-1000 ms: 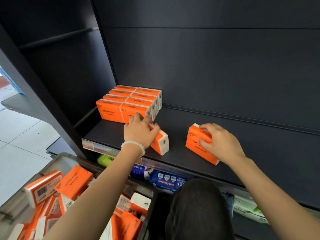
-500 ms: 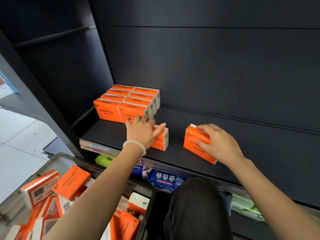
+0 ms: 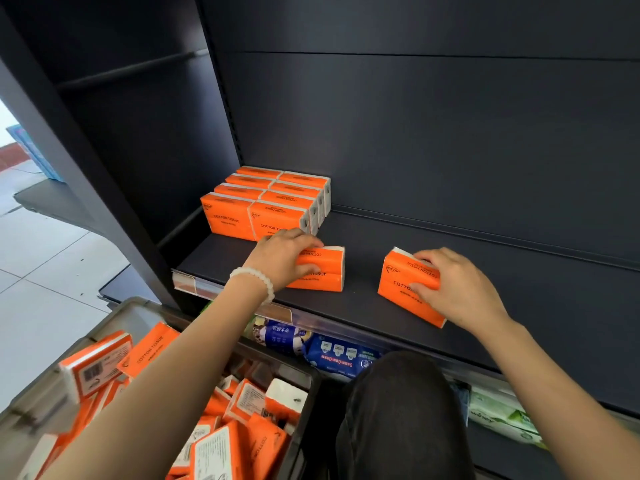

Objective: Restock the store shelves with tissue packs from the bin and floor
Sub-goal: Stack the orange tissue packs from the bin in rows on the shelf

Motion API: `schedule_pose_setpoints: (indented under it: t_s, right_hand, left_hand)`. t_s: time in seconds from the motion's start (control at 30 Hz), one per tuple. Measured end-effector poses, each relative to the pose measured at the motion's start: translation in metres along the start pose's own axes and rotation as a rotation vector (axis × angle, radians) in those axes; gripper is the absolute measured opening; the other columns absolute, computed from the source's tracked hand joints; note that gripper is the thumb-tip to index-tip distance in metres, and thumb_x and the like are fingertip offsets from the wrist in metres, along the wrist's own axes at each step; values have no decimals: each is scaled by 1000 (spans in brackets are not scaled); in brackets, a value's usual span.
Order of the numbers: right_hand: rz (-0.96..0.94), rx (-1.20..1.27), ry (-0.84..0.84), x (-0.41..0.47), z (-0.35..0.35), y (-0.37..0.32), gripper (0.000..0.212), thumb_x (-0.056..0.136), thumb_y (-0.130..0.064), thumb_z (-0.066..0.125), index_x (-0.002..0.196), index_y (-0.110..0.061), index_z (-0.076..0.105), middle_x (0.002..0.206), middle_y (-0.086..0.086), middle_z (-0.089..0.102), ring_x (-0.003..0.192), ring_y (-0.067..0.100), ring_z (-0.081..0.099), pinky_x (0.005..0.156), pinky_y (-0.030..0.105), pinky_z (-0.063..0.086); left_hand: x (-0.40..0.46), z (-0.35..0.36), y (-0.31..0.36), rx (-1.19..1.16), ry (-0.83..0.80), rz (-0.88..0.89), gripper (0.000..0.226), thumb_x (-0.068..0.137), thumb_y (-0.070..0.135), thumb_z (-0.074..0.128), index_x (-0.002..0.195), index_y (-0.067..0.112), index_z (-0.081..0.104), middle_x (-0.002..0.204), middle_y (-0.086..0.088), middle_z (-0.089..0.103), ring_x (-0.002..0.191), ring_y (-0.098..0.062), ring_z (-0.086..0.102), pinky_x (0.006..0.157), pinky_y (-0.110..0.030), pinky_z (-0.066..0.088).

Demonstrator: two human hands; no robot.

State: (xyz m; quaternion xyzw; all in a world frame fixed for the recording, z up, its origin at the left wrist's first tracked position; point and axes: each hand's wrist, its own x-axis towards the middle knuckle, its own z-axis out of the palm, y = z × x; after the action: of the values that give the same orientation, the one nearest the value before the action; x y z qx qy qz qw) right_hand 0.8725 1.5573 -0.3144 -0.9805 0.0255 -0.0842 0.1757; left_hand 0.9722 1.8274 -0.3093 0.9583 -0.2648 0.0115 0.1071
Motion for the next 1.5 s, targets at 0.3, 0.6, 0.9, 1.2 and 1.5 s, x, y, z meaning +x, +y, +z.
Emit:
schedule_pose_setpoints:
  t_s: [0.3, 0.6, 0.9, 1.2, 1.5]
  right_hand:
    - [-149, 15, 13, 27, 21, -64, 52, 83, -35, 67, 132, -26, 49, 128, -5, 54, 118, 17, 48, 99, 37, 40]
    - [-285, 10, 57, 79, 60, -143, 55, 83, -42, 66, 133, -28, 49, 130, -7, 55, 120, 16, 41, 96, 35, 30]
    - [-380, 0, 186, 130, 106, -174, 48, 74, -36, 76, 119, -22, 63, 115, -2, 64, 110, 23, 51, 89, 39, 36]
    - [-460, -36, 425, 128, 130, -172, 42, 68, -26, 80, 107, -13, 69, 105, 7, 60, 103, 21, 42, 80, 41, 43]
    - [-457, -151, 291, 114, 104, -185, 38, 75, -29, 76, 107, -11, 67, 102, 8, 63, 96, 29, 59, 81, 43, 46]
  left_hand:
    - [-26, -36, -44, 192, 58, -168, 45, 88, 45, 56, 130, 36, 46, 135, 6, 47, 129, -21, 39, 109, -51, 24]
    - [-33, -42, -117, 233, 146, -271, 45, 89, 34, 59, 132, 31, 48, 136, -2, 43, 127, -26, 37, 98, -44, 36]
    - [8, -24, -166, 108, 221, -282, 40, 87, 28, 61, 126, 30, 56, 132, -7, 44, 123, -32, 37, 97, -50, 41]
    - [13, -7, -183, -40, 308, -175, 41, 83, 16, 68, 123, 21, 62, 126, -16, 51, 118, -42, 41, 101, -52, 37]
    - [-10, -13, -156, 87, 333, -246, 53, 87, 37, 61, 134, 18, 47, 140, -8, 43, 134, -28, 34, 111, -49, 27]
